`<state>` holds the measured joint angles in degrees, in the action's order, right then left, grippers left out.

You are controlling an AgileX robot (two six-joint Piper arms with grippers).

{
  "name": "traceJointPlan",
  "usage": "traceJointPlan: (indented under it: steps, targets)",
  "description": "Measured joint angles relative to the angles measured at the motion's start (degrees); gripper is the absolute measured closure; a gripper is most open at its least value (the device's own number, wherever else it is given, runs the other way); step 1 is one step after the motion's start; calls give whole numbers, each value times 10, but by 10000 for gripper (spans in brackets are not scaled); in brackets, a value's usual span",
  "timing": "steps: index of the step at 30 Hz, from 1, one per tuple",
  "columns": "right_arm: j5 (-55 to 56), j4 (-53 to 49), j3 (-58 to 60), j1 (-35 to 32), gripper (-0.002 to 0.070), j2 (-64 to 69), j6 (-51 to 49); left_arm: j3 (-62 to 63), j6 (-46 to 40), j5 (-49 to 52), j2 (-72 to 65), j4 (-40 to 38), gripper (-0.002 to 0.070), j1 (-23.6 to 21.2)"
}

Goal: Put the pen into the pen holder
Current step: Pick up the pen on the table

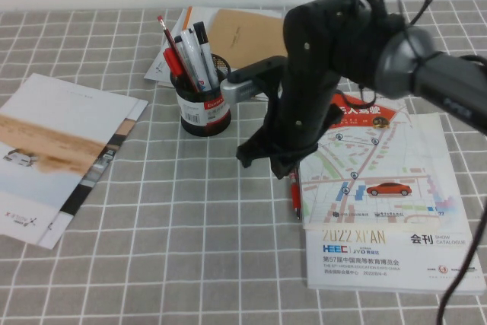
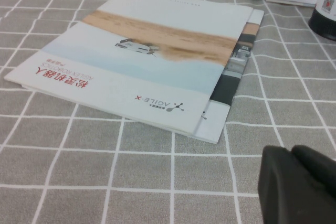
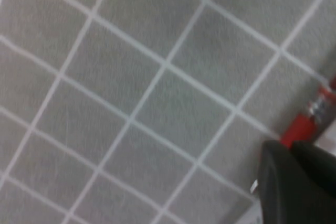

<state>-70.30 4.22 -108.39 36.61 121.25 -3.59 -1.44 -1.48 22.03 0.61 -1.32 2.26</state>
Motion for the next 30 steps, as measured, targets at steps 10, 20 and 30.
traceJointPlan:
  steps: [10, 20, 30]
  targets:
    - [0, -5, -32, 0, 655, 42, 1, 0, 0, 0, 0, 0, 678, 0]
    - [0, -55, -33, 0, 433, 51, -38, 0, 0, 0, 0, 0, 678, 0]
    - [-3, -58, -45, 0, 377, 71, -90, 0, 0, 0, 0, 0, 678, 0]
